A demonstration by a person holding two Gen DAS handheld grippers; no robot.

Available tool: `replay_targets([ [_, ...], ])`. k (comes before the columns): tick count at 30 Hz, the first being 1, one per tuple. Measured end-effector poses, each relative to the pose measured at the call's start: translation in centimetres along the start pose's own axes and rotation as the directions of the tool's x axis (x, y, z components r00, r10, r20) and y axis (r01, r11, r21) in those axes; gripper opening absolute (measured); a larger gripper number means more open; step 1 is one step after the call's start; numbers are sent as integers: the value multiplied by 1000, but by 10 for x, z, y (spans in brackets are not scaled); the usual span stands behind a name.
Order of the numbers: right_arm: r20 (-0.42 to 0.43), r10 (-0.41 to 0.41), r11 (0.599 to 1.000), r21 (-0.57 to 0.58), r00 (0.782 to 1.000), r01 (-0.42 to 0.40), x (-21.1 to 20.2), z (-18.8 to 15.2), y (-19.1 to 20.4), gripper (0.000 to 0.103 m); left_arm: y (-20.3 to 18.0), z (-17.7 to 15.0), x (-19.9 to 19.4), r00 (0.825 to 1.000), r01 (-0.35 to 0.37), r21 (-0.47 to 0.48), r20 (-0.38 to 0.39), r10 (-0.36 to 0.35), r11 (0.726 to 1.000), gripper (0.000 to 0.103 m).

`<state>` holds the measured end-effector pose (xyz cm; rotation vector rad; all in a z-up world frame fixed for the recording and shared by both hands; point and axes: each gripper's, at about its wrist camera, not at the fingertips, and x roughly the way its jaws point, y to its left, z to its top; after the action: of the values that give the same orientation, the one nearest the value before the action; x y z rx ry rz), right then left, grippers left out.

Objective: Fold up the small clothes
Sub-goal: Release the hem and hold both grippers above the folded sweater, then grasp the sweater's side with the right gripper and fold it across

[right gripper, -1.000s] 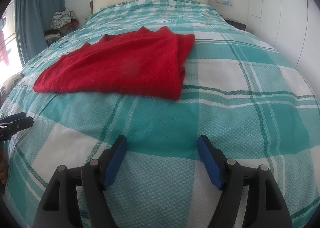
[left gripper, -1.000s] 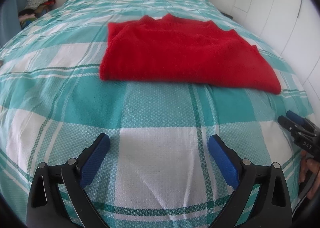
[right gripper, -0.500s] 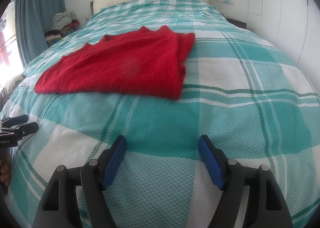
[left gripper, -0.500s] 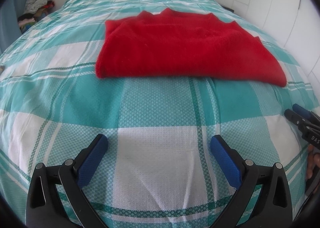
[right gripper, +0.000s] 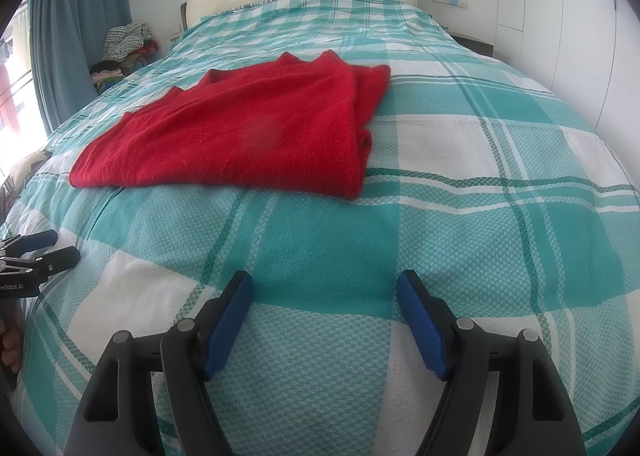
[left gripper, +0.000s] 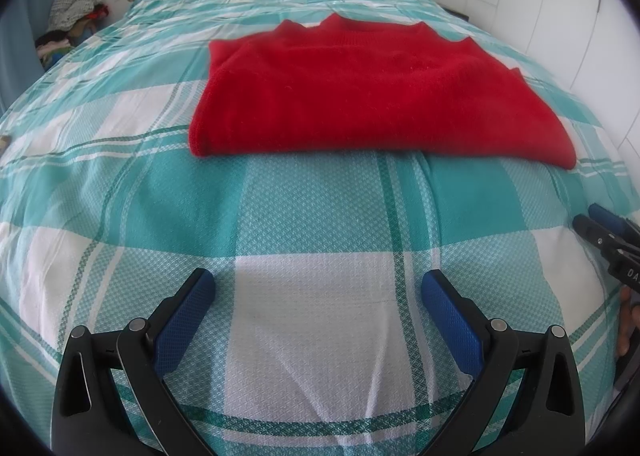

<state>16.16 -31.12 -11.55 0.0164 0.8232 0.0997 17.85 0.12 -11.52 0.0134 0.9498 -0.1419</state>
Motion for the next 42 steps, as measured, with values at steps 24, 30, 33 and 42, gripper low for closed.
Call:
replay_targets([
  [24, 72, 110, 956, 265, 991, -125, 23, 122, -71, 75, 30, 7, -39, 982, 167, -128, 109, -154, 978, 102],
  [30, -57, 222, 922, 338, 973, -190, 87, 135, -65, 62, 42, 11, -40, 981, 184, -171, 101, -168, 968, 102],
  [33, -128, 184, 941, 309, 975, -137, 105, 137, -54, 22, 44, 13, -46, 981, 179, -159, 102, -164, 971, 102],
  [42, -88, 230, 956, 207, 969, -209, 55, 211, 48, 9, 81, 20, -63, 995, 45, -193, 95, -27, 980, 102],
])
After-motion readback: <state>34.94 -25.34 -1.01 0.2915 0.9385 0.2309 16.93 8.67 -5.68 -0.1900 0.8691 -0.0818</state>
